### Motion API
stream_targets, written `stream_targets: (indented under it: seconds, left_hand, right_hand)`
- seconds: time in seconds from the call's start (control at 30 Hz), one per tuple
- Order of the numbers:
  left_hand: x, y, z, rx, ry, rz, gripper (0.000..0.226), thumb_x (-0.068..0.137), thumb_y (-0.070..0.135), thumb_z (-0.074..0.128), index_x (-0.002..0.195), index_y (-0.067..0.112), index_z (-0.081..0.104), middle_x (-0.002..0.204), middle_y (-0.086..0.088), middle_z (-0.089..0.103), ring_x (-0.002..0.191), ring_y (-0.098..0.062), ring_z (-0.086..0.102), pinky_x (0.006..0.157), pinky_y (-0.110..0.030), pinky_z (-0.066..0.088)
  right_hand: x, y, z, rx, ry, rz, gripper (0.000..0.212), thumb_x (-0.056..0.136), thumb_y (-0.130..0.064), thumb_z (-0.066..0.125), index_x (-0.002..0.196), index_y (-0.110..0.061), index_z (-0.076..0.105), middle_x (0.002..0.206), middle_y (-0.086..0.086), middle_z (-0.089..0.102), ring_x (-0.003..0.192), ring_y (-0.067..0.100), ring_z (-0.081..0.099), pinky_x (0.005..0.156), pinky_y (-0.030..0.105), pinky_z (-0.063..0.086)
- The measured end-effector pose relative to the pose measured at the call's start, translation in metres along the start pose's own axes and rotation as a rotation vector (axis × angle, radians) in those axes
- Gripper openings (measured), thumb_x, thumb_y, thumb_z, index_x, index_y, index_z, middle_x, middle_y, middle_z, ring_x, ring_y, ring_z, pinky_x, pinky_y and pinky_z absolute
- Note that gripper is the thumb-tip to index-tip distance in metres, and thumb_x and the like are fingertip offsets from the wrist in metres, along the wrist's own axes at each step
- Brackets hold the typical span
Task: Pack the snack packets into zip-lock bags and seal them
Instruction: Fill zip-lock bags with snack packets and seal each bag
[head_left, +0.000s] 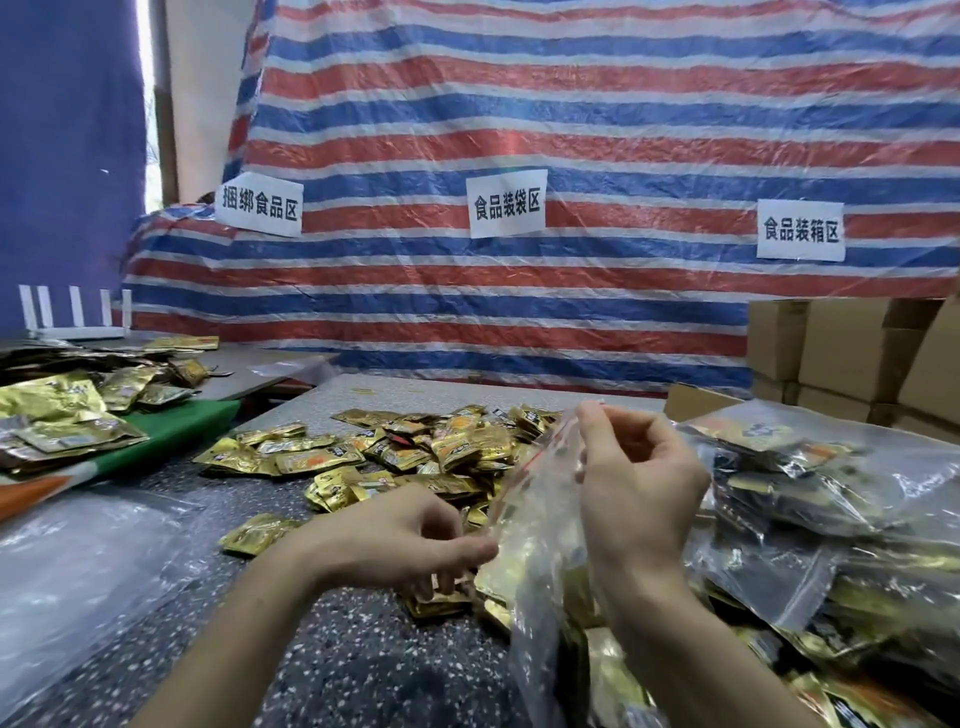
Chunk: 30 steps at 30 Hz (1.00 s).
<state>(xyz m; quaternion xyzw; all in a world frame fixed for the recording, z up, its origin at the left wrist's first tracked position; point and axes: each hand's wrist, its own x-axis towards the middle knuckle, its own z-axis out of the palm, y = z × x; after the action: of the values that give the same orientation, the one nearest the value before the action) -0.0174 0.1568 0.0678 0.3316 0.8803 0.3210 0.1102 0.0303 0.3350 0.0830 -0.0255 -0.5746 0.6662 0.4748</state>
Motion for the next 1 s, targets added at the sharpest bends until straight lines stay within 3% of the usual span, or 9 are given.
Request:
stream_targets:
  seconds: [0.1,0.17,0.23,0.43,0.53,0.7,0.77,0.83,1.0]
  left_hand:
    - [0.011,-0.010,-0.003,-0.132,-0.055,0.030,0.032,0.093,0.043,0.064,0.098,0.013,0.074,0.093,-0.004,0.075,0.080,-0.015,0.068,0.074,-0.033,0.056]
    - [0.013,-0.016,-0.005,-0.318,0.035,0.080,0.021,0.092,0.034,0.067,0.093,0.015,0.076,0.092,-0.006,0.075,0.082,-0.020,0.069,0.076,-0.033,0.055]
    - [0.013,-0.022,-0.005,-0.461,0.203,0.116,0.020,0.087,0.035,0.069,0.089,0.017,0.075,0.090,-0.009,0.074,0.082,-0.025,0.070,0.077,-0.040,0.055]
    - [0.000,-0.023,-0.003,-0.445,0.767,0.326,0.013,0.090,0.029,0.065,0.090,0.025,0.078,0.087,-0.001,0.076,0.078,-0.017,0.073,0.068,-0.026,0.058]
    - [-0.007,-0.018,-0.003,-0.487,0.922,0.395,0.017,0.088,0.028,0.063,0.092,0.025,0.079,0.088,-0.001,0.077,0.082,-0.017,0.073,0.071,-0.024,0.058]
    - [-0.020,-0.002,-0.004,-0.627,0.999,0.509,0.019,0.089,0.021,0.062,0.081,0.019,0.080,0.082,-0.009,0.076,0.075,-0.029,0.072,0.071,-0.035,0.060]
    - [-0.028,0.004,-0.008,-0.753,0.916,0.543,0.018,0.080,0.033,0.075,0.083,0.016,0.081,0.080,-0.012,0.075,0.071,-0.027,0.072,0.068,-0.032,0.060]
    - [-0.034,0.008,-0.008,-0.804,0.829,0.522,0.039,0.066,0.045,0.083,0.085,0.011,0.080,0.078,-0.016,0.074,0.064,-0.027,0.070,0.061,-0.028,0.058]
    - [-0.032,0.013,-0.004,-0.781,0.894,0.471,0.020,0.073,0.029,0.071,0.075,0.010,0.079,0.066,-0.011,0.070,0.050,-0.021,0.064,0.049,-0.026,0.054]
  right_hand:
    - [0.007,0.001,0.009,-0.007,-0.004,-0.023,0.014,0.090,-0.019,0.071,0.076,-0.019,0.067,0.068,-0.006,0.067,0.065,0.004,0.064,0.060,0.020,0.053]
    - [0.011,0.003,0.010,-0.008,-0.033,-0.016,0.013,0.090,-0.018,0.070,0.078,-0.019,0.068,0.070,-0.005,0.068,0.069,0.007,0.066,0.057,0.016,0.051]
    - [0.018,0.003,0.005,-0.029,-0.096,0.023,0.012,0.091,-0.019,0.070,0.079,-0.018,0.069,0.070,-0.005,0.070,0.068,0.005,0.066,0.057,0.019,0.052]
    - [0.032,-0.010,-0.039,-0.104,-0.428,0.057,0.013,0.082,-0.025,0.076,0.079,-0.012,0.077,0.072,0.007,0.074,0.062,0.019,0.068,0.056,0.026,0.058]
    - [0.030,-0.018,-0.058,-0.164,-0.565,-0.030,0.014,0.074,-0.026,0.077,0.077,-0.012,0.078,0.074,0.010,0.075,0.063,0.023,0.072,0.055,0.026,0.059]
    - [0.033,-0.032,-0.084,-0.137,-0.628,-0.084,0.016,0.069,-0.034,0.081,0.077,-0.020,0.078,0.073,0.009,0.074,0.061,0.018,0.071,0.051,0.015,0.052]
    - [0.036,-0.032,-0.093,-0.074,-0.625,-0.056,0.037,0.063,-0.054,0.086,0.078,-0.021,0.078,0.075,0.011,0.074,0.063,0.019,0.070,0.051,0.015,0.051]
    - [0.038,-0.027,-0.095,-0.093,-0.685,-0.026,0.061,0.051,-0.071,0.084,0.085,-0.021,0.078,0.084,0.012,0.075,0.074,0.022,0.073,0.061,0.020,0.057]
    - [0.022,-0.016,-0.084,-0.061,-1.241,0.226,0.083,0.048,-0.068,0.089,0.113,-0.019,0.071,0.115,0.015,0.070,0.106,0.032,0.068,0.085,0.039,0.058]
